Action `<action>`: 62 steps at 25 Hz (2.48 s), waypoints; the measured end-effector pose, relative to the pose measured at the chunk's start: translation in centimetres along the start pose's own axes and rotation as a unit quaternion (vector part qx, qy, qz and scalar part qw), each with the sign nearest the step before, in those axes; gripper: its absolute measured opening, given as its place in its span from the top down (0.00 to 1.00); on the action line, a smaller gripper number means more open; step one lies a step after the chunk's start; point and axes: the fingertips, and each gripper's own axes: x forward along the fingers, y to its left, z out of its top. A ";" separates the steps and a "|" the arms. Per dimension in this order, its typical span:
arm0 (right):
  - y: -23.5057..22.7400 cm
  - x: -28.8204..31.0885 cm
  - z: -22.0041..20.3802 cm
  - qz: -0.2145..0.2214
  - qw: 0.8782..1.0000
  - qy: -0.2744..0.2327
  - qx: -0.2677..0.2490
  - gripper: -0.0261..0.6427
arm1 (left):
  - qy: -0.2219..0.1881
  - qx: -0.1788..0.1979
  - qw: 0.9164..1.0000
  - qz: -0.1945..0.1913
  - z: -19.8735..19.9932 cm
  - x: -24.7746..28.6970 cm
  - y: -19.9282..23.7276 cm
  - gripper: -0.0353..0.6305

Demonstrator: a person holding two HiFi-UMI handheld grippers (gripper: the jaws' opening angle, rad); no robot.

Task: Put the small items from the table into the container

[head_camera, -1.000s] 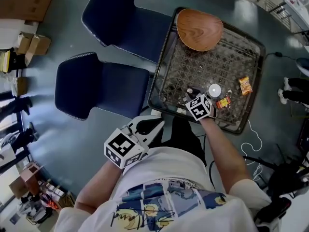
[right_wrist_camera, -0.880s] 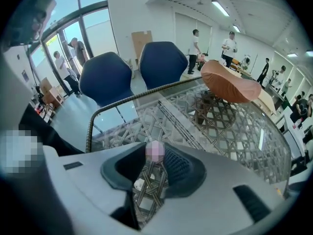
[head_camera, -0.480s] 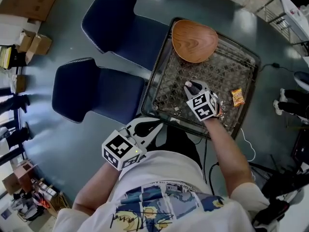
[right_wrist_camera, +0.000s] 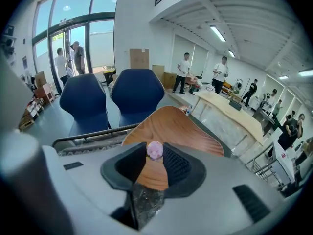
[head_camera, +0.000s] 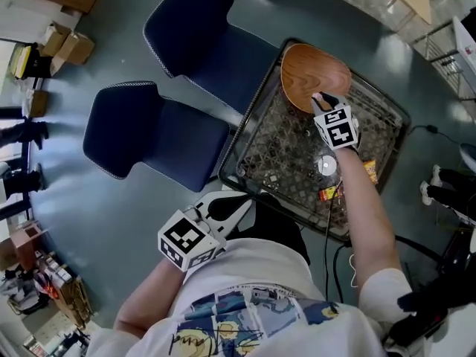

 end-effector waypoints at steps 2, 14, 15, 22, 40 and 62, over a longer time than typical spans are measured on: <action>-1.0 1.4 0.0 0.001 1.000 0.010 -0.002 0.79 | -0.004 -0.009 1.000 0.008 -0.1 -0.3 0.3 0.93; -2.5 9.4 -2.2 0.037 0.995 0.081 -0.046 0.79 | -0.013 -0.048 0.998 0.048 -1.0 -0.1 1.7 0.93; -2.3 9.9 -2.4 0.040 0.994 0.089 -0.058 0.79 | -0.014 -0.051 0.997 0.050 -1.0 -0.1 1.9 0.93; -1.5 11.3 -3.6 0.045 0.988 0.115 -0.090 0.79 | -0.008 -0.053 0.997 0.057 -1.5 -0.1 2.0 0.93; -0.7 -0.1 -1.8 -0.034 0.999 0.022 -0.027 0.79 | 0.006 0.009 1.000 -0.012 -0.5 -0.2 0.8 0.93; 23.3 -18.1 -17.0 -0.084 0.979 0.071 0.171 0.79 | 0.061 0.132 0.969 -0.200 -4.1 -3.1 -3.3 0.94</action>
